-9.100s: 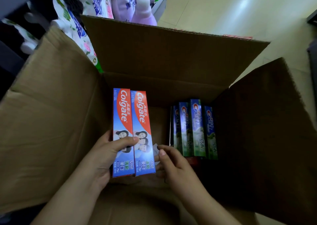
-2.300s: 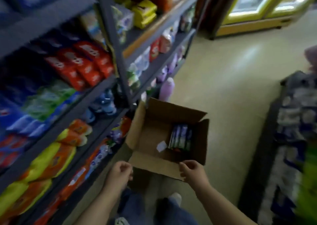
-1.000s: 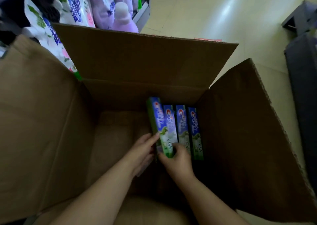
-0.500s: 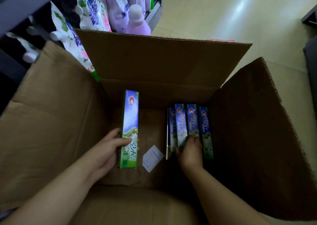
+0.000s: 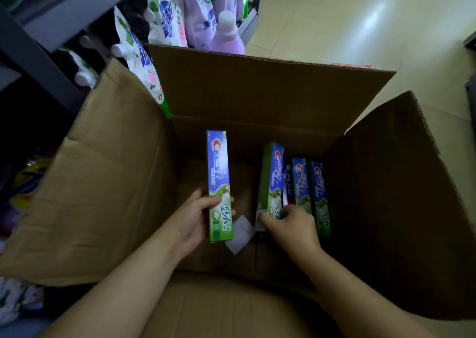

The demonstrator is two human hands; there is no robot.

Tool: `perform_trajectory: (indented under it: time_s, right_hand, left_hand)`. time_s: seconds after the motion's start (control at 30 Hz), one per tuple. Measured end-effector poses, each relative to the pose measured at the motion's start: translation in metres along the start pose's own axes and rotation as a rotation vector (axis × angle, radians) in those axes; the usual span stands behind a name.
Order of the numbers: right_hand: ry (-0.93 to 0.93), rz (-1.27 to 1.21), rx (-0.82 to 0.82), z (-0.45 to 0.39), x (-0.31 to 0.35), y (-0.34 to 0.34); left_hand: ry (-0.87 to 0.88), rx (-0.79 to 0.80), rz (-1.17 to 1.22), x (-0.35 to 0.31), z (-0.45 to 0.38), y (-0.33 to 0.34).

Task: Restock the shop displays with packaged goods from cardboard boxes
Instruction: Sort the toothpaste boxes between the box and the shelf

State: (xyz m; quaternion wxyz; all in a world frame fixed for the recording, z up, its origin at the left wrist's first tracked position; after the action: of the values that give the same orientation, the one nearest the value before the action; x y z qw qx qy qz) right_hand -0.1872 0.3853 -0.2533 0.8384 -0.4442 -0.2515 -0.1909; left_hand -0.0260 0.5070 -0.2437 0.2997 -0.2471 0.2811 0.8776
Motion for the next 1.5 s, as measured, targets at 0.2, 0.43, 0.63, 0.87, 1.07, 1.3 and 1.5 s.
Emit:
perform_trajectory:
  time_s: [0.2, 0.43, 0.63, 0.87, 1.07, 1.3, 1.5]
  right_hand:
    - [-0.326, 0.02, 0.094, 0.063, 0.079, 0.0]
    - [-0.319, -0.141, 0.209, 0.069, 0.072, 0.036]
    - [-0.118, -0.311, 0.111, 0.028, 0.022, 0.025]
    - [-0.017, 0.236, 0.021, -0.048, -0.041, 0.042]
    - [0.035, 0.454, -0.078, -0.062, -0.046, 0.06]
    - [0.143, 0.177, 0.034, -0.053, -0.053, 0.061]
    - [-0.058, -0.047, 0.049, -0.002, 0.017, 0.015]
  left_hand:
    - [-0.028, 0.011, 0.026, 0.003, -0.006, 0.007]
    - [0.011, -0.002, -0.045, 0.006, -0.007, -0.001]
    - [0.011, -0.058, -0.057, 0.009, -0.015, -0.013]
    - [-0.017, -0.08, -0.084, 0.014, -0.017, -0.019]
    - [0.003, -0.063, -0.011, 0.014, -0.021, -0.016]
    - [-0.015, -0.095, -0.072, 0.021, -0.026, -0.024]
    - [0.003, -0.132, -0.025, 0.018, -0.029, -0.027]
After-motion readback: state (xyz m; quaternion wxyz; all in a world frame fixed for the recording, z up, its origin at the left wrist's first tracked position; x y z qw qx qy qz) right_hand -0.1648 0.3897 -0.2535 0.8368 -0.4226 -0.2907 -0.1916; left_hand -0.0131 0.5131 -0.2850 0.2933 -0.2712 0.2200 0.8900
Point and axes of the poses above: each hand's wrist, its own z-axis away from the middle knuckle, its own y-axis out of the palm, x = y × z, the point moved 10 cm from there along -z, towards the middle knuckle, and after that the axes turned 7 degrees about -z, right-handed, at the moved point
